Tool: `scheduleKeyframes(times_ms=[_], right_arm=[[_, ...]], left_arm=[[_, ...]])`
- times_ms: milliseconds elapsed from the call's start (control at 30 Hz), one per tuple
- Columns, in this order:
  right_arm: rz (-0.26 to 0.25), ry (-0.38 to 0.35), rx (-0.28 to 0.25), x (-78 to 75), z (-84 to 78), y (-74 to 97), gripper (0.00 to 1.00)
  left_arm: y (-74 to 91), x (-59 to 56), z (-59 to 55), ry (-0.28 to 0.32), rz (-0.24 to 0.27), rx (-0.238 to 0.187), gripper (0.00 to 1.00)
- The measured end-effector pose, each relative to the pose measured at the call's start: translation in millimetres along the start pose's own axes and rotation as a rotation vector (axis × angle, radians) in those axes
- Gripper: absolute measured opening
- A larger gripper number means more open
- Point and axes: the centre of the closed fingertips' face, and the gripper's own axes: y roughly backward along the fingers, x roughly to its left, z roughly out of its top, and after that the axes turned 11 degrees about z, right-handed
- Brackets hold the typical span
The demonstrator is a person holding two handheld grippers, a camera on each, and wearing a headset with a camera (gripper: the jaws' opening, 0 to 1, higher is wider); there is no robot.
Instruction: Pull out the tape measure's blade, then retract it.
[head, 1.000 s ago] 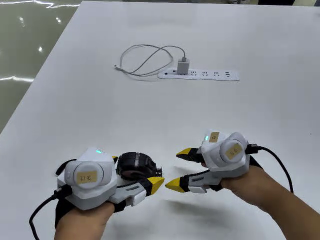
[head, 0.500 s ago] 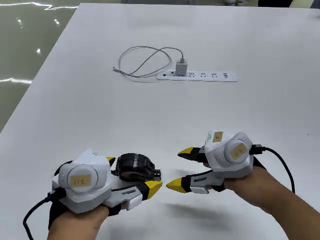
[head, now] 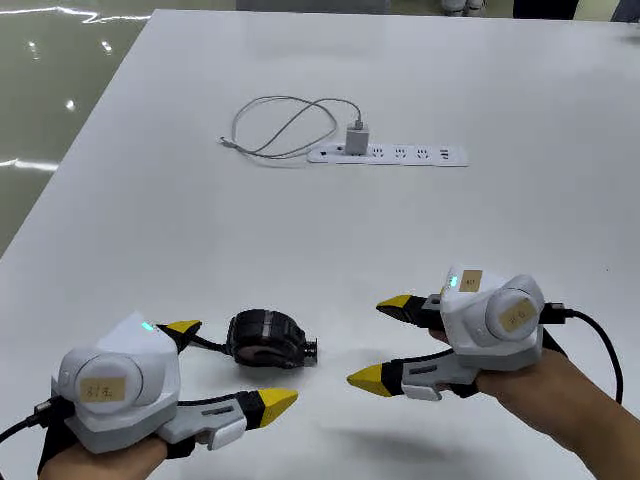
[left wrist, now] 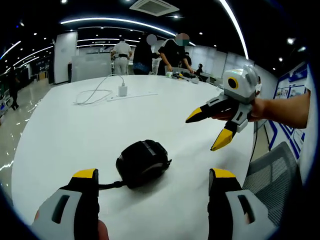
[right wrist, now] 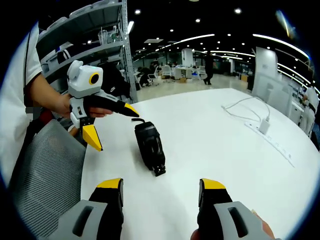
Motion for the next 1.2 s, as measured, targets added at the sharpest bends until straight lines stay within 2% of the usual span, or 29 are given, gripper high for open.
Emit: scheduleKeyframes(times_ms=[200,500,633,967,1200], right_arm=[[-0.014,-0.005,0.01,3.4,-4.6,6.9,0.64],[-0.032,-0.017,-0.006,9.1,-6.7,22.6,0.75],[-0.039,-0.019,-0.008,10.8,-7.7,29.4,0.77],[-0.052,-0.011,0.003,16.9,-7.3,43.6,0.82],[-0.063,-0.007,0.012,19.6,-9.2,52.4,0.85]], left_arm=[[6.6,3.3,-1.0,-0.017,-0.013,0.0,0.92],[19.0,7.5,-1.7,-0.025,-0.042,-0.007,0.97],[25.3,7.8,-2.1,-0.029,-0.056,-0.004,0.99],[37.8,17.0,-7.6,-0.05,-0.071,0.005,0.99],[45.3,17.5,-9.7,-0.068,-0.085,0.012,0.99]])
